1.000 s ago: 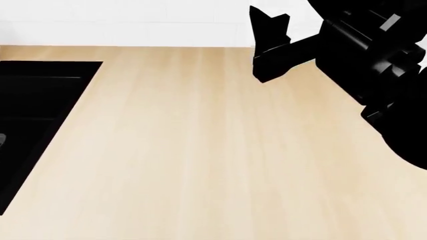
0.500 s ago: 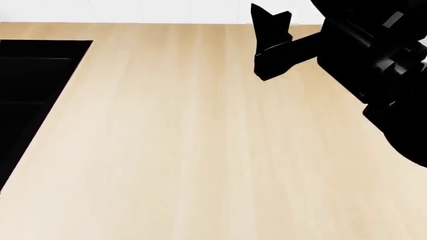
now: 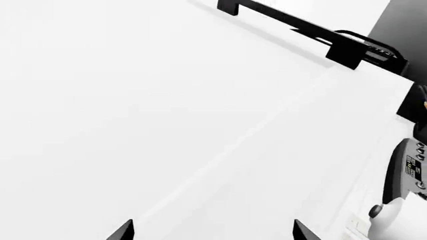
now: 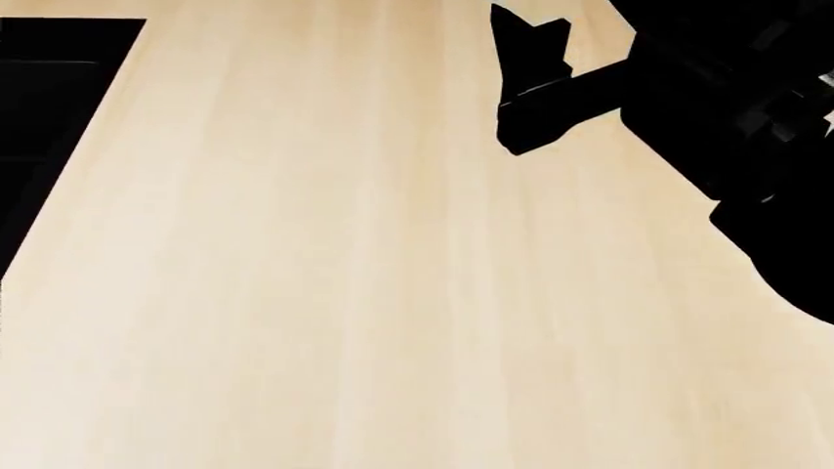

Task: Pick the cherry, apricot from the counter and place them in the cabinet. Then close the cabinet.

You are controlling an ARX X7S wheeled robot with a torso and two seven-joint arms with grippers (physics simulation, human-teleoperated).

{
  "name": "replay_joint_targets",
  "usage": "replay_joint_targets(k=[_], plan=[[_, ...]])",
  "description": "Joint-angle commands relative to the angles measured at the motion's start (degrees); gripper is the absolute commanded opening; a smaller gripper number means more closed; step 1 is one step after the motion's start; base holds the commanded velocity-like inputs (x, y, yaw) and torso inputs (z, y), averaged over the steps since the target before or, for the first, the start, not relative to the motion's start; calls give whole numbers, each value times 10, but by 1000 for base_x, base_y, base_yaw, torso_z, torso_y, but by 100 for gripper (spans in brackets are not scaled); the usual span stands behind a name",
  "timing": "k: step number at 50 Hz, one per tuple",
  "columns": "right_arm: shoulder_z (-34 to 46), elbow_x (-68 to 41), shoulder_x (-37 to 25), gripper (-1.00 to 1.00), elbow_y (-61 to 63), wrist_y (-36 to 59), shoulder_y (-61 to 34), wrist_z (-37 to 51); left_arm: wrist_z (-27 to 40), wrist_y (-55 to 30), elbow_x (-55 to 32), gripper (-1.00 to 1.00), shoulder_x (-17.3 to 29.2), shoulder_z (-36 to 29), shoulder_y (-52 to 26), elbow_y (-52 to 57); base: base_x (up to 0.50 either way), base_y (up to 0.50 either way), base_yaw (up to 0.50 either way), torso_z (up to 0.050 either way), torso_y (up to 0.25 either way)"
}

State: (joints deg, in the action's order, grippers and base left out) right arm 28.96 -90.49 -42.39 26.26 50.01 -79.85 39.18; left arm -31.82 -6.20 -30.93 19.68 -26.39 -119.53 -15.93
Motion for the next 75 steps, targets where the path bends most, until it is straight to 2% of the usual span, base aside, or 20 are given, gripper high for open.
replay_joint_targets(k=[1, 30, 45, 63, 75], plan=[[2, -1, -1, 100, 4, -1, -4, 3, -67, -246, -20, 100, -35, -107, 54, -40, 11, -5, -7, 1, -174], [2, 1, -3, 100, 7, -8, 4, 3, -69, -245, -17, 100, -33, -116, 56, -39, 5, -5, -9, 0, -40], [3, -1, -3, 100, 7, -8, 3, 4, -92, -281, 56, 100, -50, -216, 29, -92, 5, -6, -11, 0, -63], [6, 1, -3, 100, 5, -9, 3, 2, -123, -294, 108, 100, -89, -292, 4, -193, 8, -9, -17, 0, -6], [6, 0, -5, 100, 5, -9, 2, 1, -132, -296, 123, 100, -104, -314, -2, -233, 9, -10, -13, 0, -10]])
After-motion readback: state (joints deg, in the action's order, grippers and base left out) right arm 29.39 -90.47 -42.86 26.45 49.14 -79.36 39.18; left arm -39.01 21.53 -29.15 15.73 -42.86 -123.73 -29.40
